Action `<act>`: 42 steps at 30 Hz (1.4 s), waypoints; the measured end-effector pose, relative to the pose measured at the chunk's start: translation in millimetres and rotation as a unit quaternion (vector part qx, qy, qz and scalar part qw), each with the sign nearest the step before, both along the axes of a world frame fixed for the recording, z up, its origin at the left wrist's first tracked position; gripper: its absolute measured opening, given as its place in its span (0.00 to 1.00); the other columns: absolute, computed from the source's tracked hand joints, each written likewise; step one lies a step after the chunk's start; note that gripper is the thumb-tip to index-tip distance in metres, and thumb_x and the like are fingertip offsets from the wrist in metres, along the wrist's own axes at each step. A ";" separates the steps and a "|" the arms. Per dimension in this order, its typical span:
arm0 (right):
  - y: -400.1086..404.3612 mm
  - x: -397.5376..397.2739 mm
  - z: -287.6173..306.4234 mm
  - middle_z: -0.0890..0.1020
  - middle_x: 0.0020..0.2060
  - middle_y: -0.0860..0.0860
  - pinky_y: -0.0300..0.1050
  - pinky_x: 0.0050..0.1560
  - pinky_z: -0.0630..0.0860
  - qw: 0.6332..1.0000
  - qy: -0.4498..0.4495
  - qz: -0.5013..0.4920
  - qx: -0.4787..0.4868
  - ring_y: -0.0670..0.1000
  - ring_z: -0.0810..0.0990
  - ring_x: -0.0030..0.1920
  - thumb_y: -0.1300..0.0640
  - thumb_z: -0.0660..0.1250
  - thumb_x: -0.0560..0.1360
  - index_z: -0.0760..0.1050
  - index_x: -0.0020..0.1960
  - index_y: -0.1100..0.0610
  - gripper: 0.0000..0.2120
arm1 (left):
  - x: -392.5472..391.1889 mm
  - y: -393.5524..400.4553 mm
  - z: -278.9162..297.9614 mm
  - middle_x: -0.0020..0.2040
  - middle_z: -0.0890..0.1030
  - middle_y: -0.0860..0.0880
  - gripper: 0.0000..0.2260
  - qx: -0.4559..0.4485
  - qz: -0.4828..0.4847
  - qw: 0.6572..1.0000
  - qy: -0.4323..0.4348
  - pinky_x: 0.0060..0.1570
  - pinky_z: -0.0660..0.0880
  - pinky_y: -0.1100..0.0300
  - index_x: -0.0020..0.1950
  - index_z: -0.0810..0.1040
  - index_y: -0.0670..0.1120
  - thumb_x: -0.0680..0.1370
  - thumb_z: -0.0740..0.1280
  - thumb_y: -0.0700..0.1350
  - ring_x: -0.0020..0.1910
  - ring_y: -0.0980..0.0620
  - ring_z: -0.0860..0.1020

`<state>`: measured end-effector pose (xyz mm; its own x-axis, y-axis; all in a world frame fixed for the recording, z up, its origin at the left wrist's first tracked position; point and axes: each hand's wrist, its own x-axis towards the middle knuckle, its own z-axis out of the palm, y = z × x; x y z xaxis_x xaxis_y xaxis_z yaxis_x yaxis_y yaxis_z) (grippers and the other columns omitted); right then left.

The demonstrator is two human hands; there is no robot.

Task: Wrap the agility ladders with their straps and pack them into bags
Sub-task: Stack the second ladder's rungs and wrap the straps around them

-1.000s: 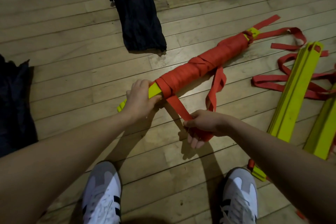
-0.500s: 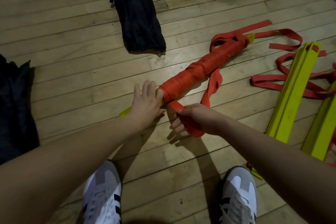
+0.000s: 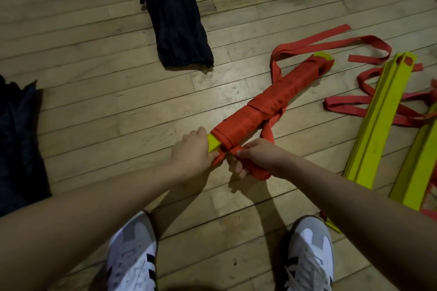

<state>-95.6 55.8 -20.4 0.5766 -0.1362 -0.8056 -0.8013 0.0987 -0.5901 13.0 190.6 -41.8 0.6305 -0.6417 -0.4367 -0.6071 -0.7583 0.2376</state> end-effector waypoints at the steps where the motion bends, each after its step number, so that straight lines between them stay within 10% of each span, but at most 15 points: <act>1: 0.1 1.4 0.1 0.80 0.28 0.54 0.43 0.32 0.77 1.000 0.000 0.014 -0.022 0.50 0.79 0.27 0.63 0.57 0.82 0.74 0.43 0.63 0.11 | 1.9 -3.7 1.8 0.58 0.74 0.44 0.23 0.014 -0.009 1.000 -0.005 0.45 0.69 0.53 0.62 0.67 0.43 0.76 0.67 0.57 0.57 0.44 0.74; 19: -6.2 25.7 8.7 0.84 0.34 0.57 0.36 0.34 0.76 0.995 -0.060 0.071 -0.045 0.50 0.81 0.32 0.61 0.64 0.79 0.77 0.44 0.64 0.08 | 54.8 -27.8 1.3 0.61 0.70 0.40 0.24 0.035 -0.065 0.981 -0.181 0.56 0.68 0.52 0.67 0.65 0.39 0.76 0.67 0.48 0.60 0.42 0.69; 26: -0.1 25.5 4.1 0.81 0.34 0.57 0.32 0.30 0.74 0.995 -0.053 0.061 -0.051 0.48 0.80 0.32 0.63 0.61 0.80 0.74 0.45 0.63 0.07 | 37.1 -13.7 -12.5 0.60 0.68 0.43 0.32 0.048 -0.098 0.973 -0.202 0.55 0.66 0.54 0.68 0.62 0.41 0.75 0.64 0.62 0.57 0.45 0.68; 34: 5.8 12.5 -6.9 0.82 0.34 0.57 0.33 0.31 0.75 0.998 -0.008 0.014 -0.058 0.49 0.81 0.33 0.64 0.58 0.81 0.75 0.53 0.69 0.10 | -4.3 15.2 -8.9 0.76 0.48 0.38 0.29 -0.044 -0.121 0.991 -0.045 0.74 0.45 0.49 0.78 0.47 0.42 0.82 0.56 0.49 0.75 0.39 0.50; 39: 10.0 7.4 -2.5 0.82 0.36 0.59 0.32 0.30 0.74 0.999 -0.011 0.002 -0.044 0.47 0.81 0.31 0.64 0.59 0.81 0.75 0.54 0.72 0.11 | -4.2 10.0 -4.7 0.63 0.71 0.43 0.21 -0.052 -0.065 0.996 -0.029 0.55 0.71 0.51 0.70 0.60 0.46 0.80 0.62 0.49 0.60 0.43 0.72; 42: 11.3 7.8 0.2 0.82 0.37 0.59 0.31 0.30 0.74 0.999 -0.024 -0.013 -0.035 0.46 0.81 0.31 0.64 0.59 0.81 0.75 0.54 0.71 0.10 | 0.9 -1.6 -0.7 0.59 0.74 0.45 0.19 -0.006 -0.053 0.997 -0.052 0.45 0.68 0.55 0.64 0.64 0.44 0.79 0.65 0.51 0.57 0.45 0.74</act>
<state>-87.9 67.1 -20.2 0.6096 -0.2069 -0.7652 -0.7696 0.0767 -0.6339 13.9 189.0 -42.5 0.6008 -0.7116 -0.3642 -0.7050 -0.6865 0.1782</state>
